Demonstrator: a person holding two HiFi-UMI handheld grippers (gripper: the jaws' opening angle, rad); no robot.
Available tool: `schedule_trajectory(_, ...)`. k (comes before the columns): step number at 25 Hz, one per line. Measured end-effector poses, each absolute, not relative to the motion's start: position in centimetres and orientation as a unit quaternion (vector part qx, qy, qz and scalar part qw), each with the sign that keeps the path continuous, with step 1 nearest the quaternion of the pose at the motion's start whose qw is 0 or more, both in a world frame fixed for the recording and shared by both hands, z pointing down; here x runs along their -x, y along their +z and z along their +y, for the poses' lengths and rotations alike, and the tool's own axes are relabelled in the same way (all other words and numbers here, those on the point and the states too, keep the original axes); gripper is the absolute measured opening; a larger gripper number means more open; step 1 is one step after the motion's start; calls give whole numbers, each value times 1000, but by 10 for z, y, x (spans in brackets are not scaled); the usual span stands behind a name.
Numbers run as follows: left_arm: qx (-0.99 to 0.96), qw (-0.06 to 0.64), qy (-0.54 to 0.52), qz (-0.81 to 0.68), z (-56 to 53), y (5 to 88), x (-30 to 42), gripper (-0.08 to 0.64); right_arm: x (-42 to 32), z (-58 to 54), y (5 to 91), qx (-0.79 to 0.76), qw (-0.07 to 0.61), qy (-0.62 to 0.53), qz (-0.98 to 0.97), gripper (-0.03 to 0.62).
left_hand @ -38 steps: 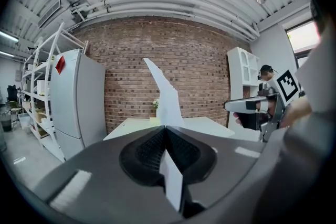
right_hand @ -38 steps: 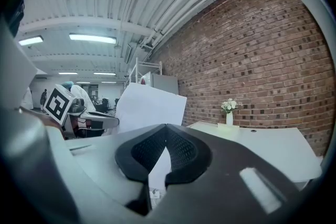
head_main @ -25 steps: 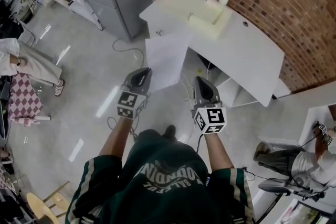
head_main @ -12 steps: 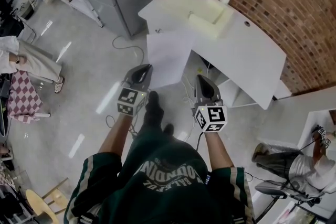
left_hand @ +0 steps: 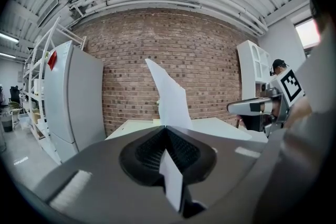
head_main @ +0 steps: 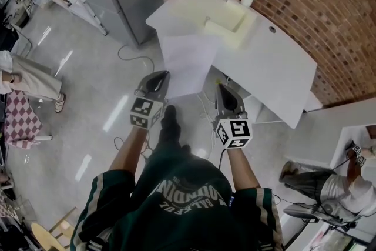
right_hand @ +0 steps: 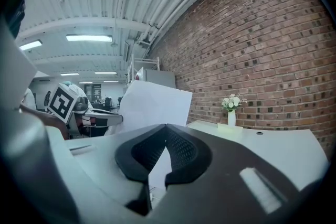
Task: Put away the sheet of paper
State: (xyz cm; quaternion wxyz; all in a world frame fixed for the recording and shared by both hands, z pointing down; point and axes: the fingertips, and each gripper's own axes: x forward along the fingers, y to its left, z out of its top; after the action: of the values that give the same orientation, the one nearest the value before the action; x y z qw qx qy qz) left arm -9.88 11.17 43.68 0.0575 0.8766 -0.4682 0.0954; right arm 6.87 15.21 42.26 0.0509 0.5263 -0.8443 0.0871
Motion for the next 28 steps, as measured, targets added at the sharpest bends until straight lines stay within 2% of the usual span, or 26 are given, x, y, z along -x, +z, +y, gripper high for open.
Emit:
schedule_trajectory(21, -896, 80, 103, -425, -74, 447, 96, 12, -73, -14, 425, -568, 60, 112, -813, 0)
schedule_trajectory(28, -903, 89, 107, -407, -119, 456, 106, 12, -53, -56, 433, -577, 67, 120, -805, 0)
